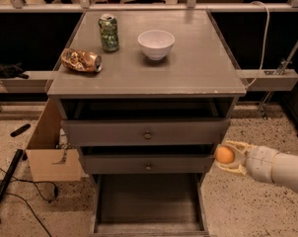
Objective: Pick orange from bottom drawer and place on counter
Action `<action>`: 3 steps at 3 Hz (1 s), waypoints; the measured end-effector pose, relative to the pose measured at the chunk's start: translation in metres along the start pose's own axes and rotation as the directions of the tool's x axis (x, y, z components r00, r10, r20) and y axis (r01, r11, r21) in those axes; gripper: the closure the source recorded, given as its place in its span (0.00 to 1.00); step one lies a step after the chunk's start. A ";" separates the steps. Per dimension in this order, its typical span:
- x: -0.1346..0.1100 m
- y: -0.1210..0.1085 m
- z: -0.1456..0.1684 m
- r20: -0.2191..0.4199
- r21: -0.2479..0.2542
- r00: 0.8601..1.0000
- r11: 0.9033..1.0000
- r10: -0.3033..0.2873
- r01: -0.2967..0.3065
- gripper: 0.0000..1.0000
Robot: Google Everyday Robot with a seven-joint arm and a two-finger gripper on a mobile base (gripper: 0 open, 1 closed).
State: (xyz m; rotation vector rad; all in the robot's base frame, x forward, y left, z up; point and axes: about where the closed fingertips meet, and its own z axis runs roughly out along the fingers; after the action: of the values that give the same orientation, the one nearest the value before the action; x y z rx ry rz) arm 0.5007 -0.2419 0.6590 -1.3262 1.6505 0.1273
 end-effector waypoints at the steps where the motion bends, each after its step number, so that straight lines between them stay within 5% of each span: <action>1: 0.000 -0.001 0.001 0.000 0.000 1.000 1.000 0.002 -0.002 1.00; 2: -0.024 -0.026 -0.034 0.023 0.039 0.999 0.999 -0.034 0.033 1.00; 3: -0.077 -0.074 -0.106 0.055 0.105 0.991 0.988 -0.120 0.114 1.00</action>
Offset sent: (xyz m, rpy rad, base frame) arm -0.0107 -0.0596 0.1756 0.0005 -0.2114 -0.0048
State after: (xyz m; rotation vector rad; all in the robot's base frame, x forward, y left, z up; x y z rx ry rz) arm 0.4892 -0.2827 0.8037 -1.3251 1.5040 0.0136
